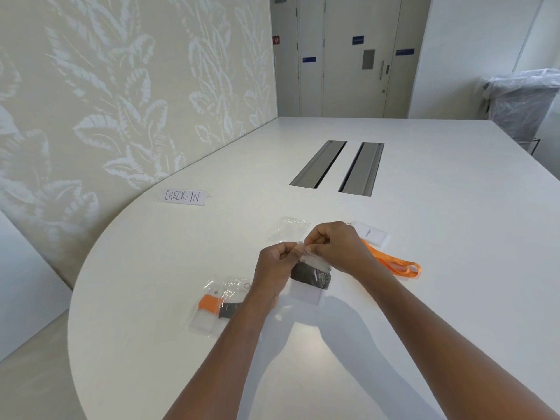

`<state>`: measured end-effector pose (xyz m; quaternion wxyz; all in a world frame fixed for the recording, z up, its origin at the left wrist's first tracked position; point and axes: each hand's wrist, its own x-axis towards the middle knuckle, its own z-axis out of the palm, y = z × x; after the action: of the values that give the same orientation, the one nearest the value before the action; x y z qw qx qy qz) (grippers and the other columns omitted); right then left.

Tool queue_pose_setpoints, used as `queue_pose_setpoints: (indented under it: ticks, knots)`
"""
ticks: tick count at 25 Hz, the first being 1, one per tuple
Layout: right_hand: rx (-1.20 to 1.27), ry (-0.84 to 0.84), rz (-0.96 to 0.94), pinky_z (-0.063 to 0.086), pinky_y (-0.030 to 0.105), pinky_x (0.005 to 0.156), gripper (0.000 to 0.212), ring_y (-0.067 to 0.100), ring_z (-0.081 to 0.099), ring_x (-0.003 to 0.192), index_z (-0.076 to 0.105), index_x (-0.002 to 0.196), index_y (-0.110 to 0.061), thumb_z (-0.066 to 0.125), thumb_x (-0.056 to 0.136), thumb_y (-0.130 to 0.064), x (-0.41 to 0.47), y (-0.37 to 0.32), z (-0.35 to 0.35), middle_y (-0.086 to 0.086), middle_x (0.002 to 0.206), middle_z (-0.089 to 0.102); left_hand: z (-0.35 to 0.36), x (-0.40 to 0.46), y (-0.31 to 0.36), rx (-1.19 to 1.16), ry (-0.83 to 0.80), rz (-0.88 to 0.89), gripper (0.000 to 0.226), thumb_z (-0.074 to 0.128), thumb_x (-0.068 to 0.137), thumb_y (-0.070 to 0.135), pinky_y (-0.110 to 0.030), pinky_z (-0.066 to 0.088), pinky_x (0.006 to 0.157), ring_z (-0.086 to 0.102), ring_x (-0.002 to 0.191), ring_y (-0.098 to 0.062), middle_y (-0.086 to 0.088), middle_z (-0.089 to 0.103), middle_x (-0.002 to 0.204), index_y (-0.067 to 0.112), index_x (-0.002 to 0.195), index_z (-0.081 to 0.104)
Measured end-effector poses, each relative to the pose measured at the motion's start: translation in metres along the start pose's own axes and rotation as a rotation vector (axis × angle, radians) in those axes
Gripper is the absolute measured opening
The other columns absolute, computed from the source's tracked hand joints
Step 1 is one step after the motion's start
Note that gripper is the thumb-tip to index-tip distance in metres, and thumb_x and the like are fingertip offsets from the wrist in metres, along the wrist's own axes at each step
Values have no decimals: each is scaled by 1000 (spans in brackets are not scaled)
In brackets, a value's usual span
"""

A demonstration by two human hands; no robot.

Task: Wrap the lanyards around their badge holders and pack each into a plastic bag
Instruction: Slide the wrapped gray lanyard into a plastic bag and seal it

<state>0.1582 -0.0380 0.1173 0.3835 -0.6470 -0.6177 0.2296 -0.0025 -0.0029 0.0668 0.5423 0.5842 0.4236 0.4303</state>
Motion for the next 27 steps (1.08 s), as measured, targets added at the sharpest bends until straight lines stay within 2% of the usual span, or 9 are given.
queue_pose_setpoints:
  ticks: [4, 6, 9, 11, 17, 19, 21, 25, 27]
  knots:
    - [19, -58, -53, 49, 17, 70, 14, 3, 63, 79, 77, 96, -24, 66, 94, -16, 0, -2, -6, -8, 89, 74, 6, -1, 1, -151, 101, -49, 18, 72, 93, 27, -29, 53, 70, 69, 72, -12, 0, 78, 80, 23, 77, 80]
    - [87, 33, -57, 46, 16, 75, 15, -3, 63, 87, 74, 104, -25, 62, 97, -19, -1, 1, -9, -13, 98, 73, 6, 0, 2, -251, 149, -68, 21, 71, 93, 20, -32, 53, 74, 69, 74, -13, 0, 77, 81, 20, 74, 79]
    - [171, 152, -14, 42, 13, 67, 11, -9, 62, 77, 68, 104, -29, 69, 93, -27, -7, 9, -10, -18, 103, 69, 3, 1, 2, -298, 220, -57, 17, 71, 92, 20, -29, 52, 70, 68, 74, -14, 0, 77, 81, 18, 77, 78]
    - [193, 151, -3, 43, 8, 59, 19, -7, 63, 74, 65, 101, -32, 77, 86, -29, -15, 14, -6, -18, 104, 67, 2, 1, 1, -303, 257, -47, 16, 70, 92, 20, -30, 52, 68, 67, 77, -17, -1, 76, 82, 19, 78, 78]
    - [207, 150, -143, 46, 9, 60, 34, 5, 65, 71, 62, 97, -30, 80, 80, -6, -27, 17, 7, -19, 99, 65, 3, 4, 5, -252, 319, -37, 14, 71, 90, 21, -49, 55, 90, 69, 89, -26, -3, 78, 88, 21, 78, 78]
    - [131, 186, -239, 45, 10, 63, 36, 8, 61, 72, 66, 106, -27, 79, 81, -4, -27, 18, 7, -13, 98, 64, 3, 3, 6, -223, 298, -14, 11, 73, 84, 29, -47, 55, 89, 70, 93, -28, -2, 78, 90, 21, 82, 78]
    - [45, 212, -309, 43, 9, 64, 32, 9, 60, 72, 70, 107, -24, 77, 83, -5, -25, 19, 6, -7, 95, 62, 2, 2, 6, -213, 273, 0, 21, 73, 78, 36, -43, 56, 84, 71, 89, -24, -3, 78, 90, 18, 87, 78]
    - [-59, 224, -319, 44, 18, 67, 19, 7, 57, 70, 73, 97, -19, 74, 85, -5, -21, 22, 5, -7, 85, 61, 1, 1, 4, -196, 268, 16, 12, 72, 87, 26, -33, 55, 77, 69, 80, -15, -1, 78, 85, 15, 89, 77]
    - [-93, 193, -348, 43, 15, 67, 20, 6, 56, 72, 73, 98, -20, 76, 84, -6, -22, 23, 3, -7, 85, 60, 0, 2, 3, -199, 289, -11, 11, 71, 90, 22, -37, 56, 79, 69, 81, -17, -1, 78, 85, 15, 86, 77]
